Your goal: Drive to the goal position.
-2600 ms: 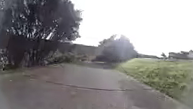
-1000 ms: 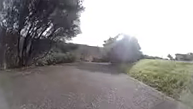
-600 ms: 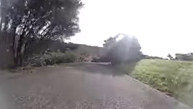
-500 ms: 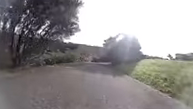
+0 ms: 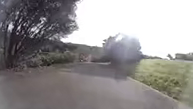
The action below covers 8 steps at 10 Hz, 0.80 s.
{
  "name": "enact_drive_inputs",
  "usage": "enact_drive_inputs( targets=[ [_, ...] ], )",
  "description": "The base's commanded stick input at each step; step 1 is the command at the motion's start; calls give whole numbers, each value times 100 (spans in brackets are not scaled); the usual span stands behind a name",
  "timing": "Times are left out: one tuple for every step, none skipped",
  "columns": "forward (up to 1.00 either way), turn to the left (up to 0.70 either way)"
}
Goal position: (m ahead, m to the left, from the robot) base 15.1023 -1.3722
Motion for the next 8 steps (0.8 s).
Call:
enact_drive_inputs(
  targets=[
    [100,0],
    [100,0],
    [100,0],
    [100,0],
    [100,0],
    [100,0],
    [100,0],
    [100,0]
  ],
)
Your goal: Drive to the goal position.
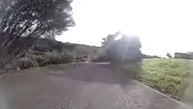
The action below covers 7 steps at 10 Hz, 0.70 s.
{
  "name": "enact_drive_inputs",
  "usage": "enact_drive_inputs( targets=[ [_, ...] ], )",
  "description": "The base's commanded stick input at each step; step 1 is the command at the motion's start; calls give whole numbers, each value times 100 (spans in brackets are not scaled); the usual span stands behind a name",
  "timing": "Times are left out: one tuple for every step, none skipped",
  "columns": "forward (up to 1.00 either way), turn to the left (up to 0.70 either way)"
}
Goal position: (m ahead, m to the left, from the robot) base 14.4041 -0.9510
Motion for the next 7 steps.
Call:
enact_drive_inputs(
  targets=[
    [100,0],
    [100,0],
    [100,0],
    [100,0],
    [100,0],
    [100,0],
    [100,0]
  ],
)
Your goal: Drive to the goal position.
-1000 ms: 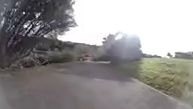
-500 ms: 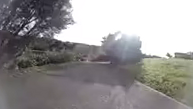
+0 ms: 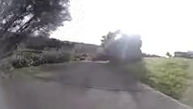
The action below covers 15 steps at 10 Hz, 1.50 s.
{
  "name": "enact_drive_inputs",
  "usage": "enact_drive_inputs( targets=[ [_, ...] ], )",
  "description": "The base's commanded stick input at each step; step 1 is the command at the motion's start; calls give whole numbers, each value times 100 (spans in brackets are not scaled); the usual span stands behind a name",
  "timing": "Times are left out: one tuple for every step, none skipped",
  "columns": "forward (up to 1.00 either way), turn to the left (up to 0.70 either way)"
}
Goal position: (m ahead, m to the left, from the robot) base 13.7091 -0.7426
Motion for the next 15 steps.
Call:
enact_drive_inputs(
  targets=[
    [100,0],
    [100,0],
    [100,0],
    [100,0],
    [100,0],
    [100,0],
    [100,0],
    [100,0],
    [100,0],
    [100,0],
    [100,0],
    [100,0],
    [100,0],
    [100,0],
    [100,0]
  ],
)
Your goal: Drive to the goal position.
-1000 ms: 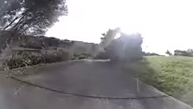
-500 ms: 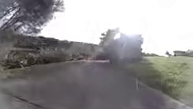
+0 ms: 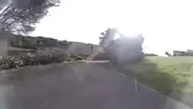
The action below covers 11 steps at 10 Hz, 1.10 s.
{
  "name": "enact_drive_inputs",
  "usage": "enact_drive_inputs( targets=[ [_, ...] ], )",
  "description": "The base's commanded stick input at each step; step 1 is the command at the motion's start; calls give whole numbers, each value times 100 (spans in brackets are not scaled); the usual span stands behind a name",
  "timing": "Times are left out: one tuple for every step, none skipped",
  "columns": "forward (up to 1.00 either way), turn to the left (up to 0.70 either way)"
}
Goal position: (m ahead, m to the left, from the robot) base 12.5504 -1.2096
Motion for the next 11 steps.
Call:
enact_drive_inputs(
  targets=[
    [100,0],
    [100,0],
    [100,0],
    [100,0],
    [100,0],
    [100,0],
    [100,0],
    [100,0],
    [100,0],
    [100,18],
    [100,27]
  ],
)
